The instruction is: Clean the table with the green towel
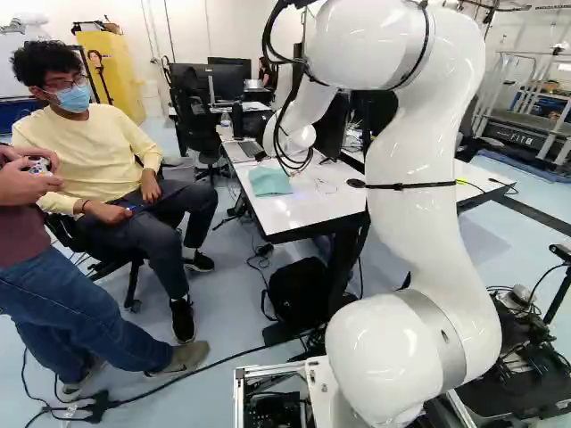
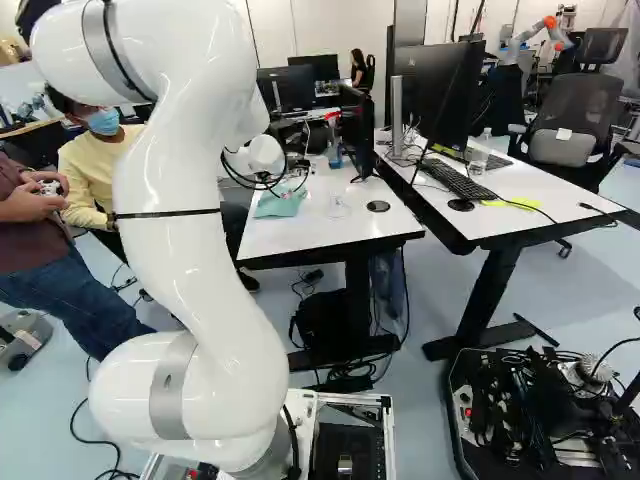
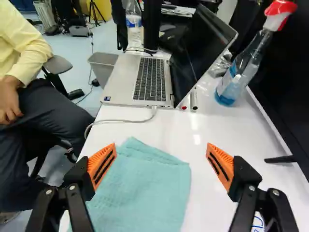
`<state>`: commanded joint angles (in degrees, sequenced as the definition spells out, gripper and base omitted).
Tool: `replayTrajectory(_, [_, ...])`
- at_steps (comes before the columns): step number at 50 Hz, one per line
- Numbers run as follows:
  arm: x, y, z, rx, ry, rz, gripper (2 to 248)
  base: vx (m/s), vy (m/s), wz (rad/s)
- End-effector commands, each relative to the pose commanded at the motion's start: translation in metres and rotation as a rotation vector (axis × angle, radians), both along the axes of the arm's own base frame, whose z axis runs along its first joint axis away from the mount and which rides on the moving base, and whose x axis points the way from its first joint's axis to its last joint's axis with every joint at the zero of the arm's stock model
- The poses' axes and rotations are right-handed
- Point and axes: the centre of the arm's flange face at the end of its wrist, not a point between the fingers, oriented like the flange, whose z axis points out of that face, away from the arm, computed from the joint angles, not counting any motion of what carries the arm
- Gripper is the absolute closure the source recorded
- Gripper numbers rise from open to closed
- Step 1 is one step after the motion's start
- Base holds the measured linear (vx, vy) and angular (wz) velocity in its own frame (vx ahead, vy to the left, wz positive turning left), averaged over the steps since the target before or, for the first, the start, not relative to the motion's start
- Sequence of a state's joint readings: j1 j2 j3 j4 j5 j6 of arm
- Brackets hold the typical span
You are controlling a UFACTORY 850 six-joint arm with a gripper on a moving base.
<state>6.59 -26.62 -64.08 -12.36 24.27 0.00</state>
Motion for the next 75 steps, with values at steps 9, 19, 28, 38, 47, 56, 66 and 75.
replayTrajectory(9, [-0.014, 0.005, 0.001, -0.008, -0.067, 0.06, 3, 0.0, 0.0, 0.0])
replayTrajectory(19, [-0.03, 0.006, 0.0, -0.001, -0.137, 0.113, 3, 0.0, 0.0, 0.0])
replayTrajectory(28, [-0.044, 0.003, -0.001, 0.01, -0.199, 0.152, 3, 0.0, 0.0, 0.0])
replayTrajectory(38, [-0.05, 0.002, -0.003, 0.029, -0.271, 0.191, 3, 0.0, 0.0, 0.0])
replayTrajectory(47, [-0.047, 0.004, -0.008, 0.049, -0.314, 0.207, 3, 0.0, 0.0, 0.0])
replayTrajectory(56, [-0.041, 0.004, -0.015, 0.063, -0.337, 0.213, 3, 0.0, 0.0, 0.0])
replayTrajectory(66, [-0.03, 0.004, -0.027, 0.065, -0.33, 0.211, 3, 0.0, 0.0, 0.0])
replayTrajectory(75, [-0.019, 0.002, -0.039, 0.064, -0.32, 0.207, 3, 0.0, 0.0, 0.0])
